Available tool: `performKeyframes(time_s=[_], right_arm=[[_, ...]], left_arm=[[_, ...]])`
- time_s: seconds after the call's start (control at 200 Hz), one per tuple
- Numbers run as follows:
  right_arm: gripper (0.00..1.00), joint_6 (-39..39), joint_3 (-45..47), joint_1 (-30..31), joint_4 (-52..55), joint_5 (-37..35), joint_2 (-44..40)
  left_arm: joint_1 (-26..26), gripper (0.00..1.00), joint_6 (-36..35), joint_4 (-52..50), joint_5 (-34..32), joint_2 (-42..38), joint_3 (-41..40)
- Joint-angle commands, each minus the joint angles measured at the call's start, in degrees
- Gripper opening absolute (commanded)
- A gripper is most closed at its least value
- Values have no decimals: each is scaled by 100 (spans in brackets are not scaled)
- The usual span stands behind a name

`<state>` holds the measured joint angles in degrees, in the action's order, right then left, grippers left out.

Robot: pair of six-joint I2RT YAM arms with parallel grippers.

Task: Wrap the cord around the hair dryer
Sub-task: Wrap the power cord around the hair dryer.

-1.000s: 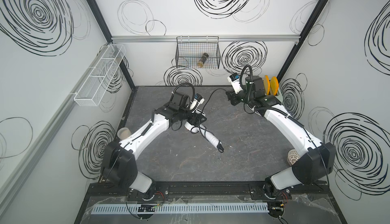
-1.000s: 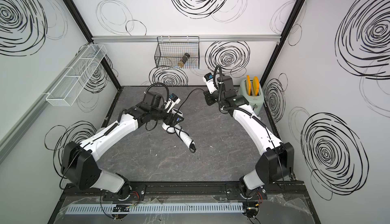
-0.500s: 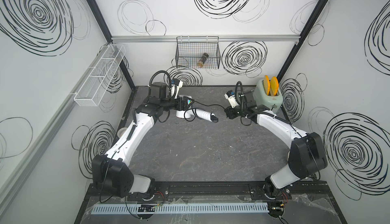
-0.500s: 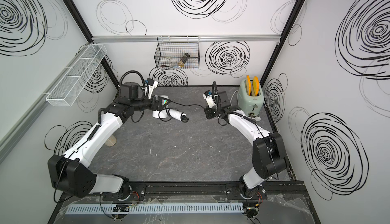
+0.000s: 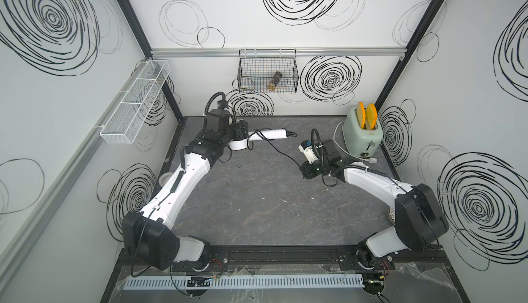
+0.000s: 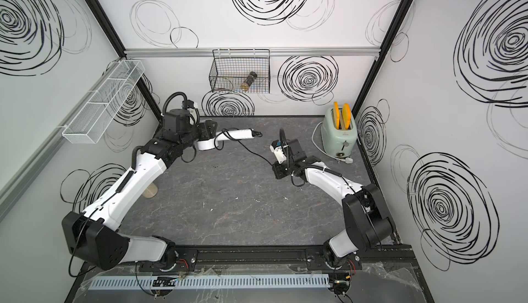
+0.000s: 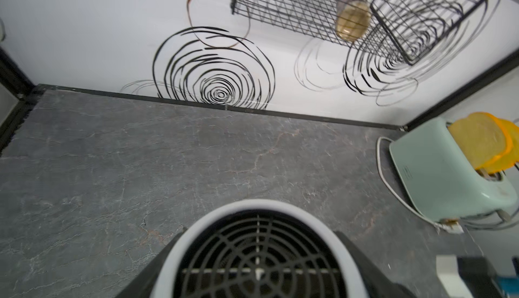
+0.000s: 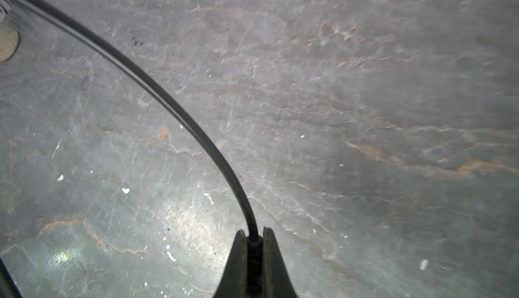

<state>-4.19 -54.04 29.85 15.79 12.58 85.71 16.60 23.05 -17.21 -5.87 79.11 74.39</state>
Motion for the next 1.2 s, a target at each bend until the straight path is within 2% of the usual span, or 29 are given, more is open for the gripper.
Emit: performKeyframes(time_s=[0.0, 0.165, 0.325, 0.51, 0.7, 0.88, 1.081, 1.196], right_arm=[[0, -355, 156, 451, 22, -148, -251], [0, -512, -88, 1350, 208, -265, -438], [0, -384, -804, 1866, 623, -357, -670], [0, -33, -1415, 1913, 718, -596, -1131], [0, 305, -2221, 1537, 1045, -609, -1134], [0, 419, -2436, 787, 897, -293, -922], [0, 475, -2565, -88, 588, 171, -491], [0, 485, -2633, -409, 449, 412, -133]], left_arm=[[171, 0, 603, 1209, -1290, -90, -126], [688, 0, 196, 1258, -2387, 635, 1], [942, 0, -6, 1427, -2685, 1154, -159], [1161, 0, -238, 1348, -2748, 1533, -186], [1314, 0, -383, 1340, -2716, 1577, -319], [1458, 0, -609, 1177, -2139, 1480, -443], [1534, 0, -1054, 1121, -676, 972, -889], [1597, 0, -1443, 1052, 460, 618, -1056]])
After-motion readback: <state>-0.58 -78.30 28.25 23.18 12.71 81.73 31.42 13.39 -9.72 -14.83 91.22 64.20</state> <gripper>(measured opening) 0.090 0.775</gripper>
